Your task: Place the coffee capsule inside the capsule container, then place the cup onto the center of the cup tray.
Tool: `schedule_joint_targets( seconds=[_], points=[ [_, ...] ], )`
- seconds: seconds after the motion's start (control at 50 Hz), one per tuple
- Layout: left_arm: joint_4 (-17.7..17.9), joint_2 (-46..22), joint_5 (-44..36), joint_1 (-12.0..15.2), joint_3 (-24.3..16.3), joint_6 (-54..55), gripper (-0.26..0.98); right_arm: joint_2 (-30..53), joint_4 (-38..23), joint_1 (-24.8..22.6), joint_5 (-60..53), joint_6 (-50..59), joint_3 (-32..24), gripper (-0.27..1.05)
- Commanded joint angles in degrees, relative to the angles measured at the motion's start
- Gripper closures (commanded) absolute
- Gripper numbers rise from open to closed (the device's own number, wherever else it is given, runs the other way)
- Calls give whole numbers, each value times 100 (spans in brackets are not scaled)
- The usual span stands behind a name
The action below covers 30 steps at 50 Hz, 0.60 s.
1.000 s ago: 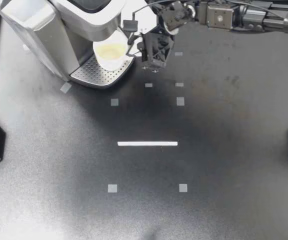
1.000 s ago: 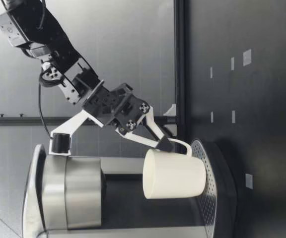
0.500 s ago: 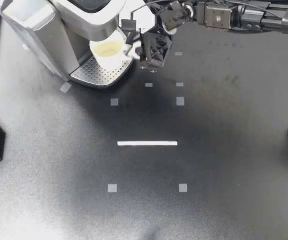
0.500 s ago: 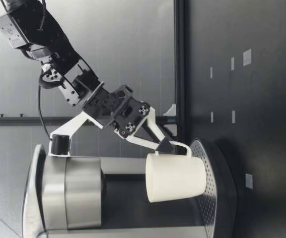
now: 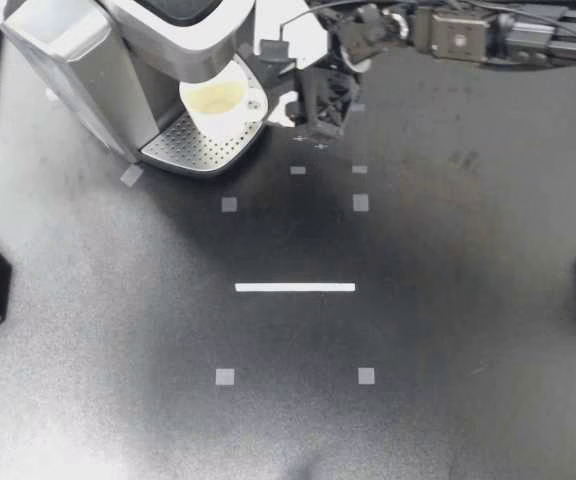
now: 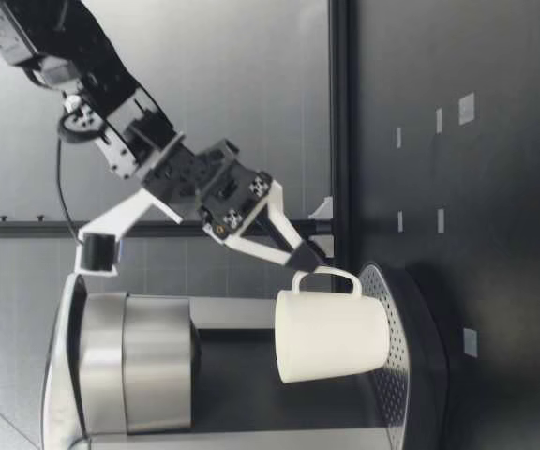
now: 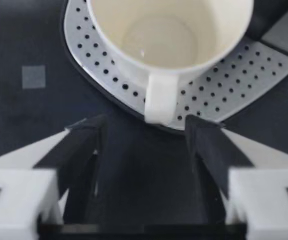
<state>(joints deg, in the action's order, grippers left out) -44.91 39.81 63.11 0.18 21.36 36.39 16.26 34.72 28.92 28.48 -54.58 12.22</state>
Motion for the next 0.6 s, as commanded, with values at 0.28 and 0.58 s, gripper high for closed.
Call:
schedule_joint_targets(
  seconds=[0.28, 0.58],
  points=[
    [18, -369, -1406, 1046, 246, 18, 62, -1301, 44, -9, -281, 105, 853, 18],
    [97, -1011, -2092, 1512, 158, 18, 62, -2197, 756, -114, -299, 193, 1582, 18]
  ],
)
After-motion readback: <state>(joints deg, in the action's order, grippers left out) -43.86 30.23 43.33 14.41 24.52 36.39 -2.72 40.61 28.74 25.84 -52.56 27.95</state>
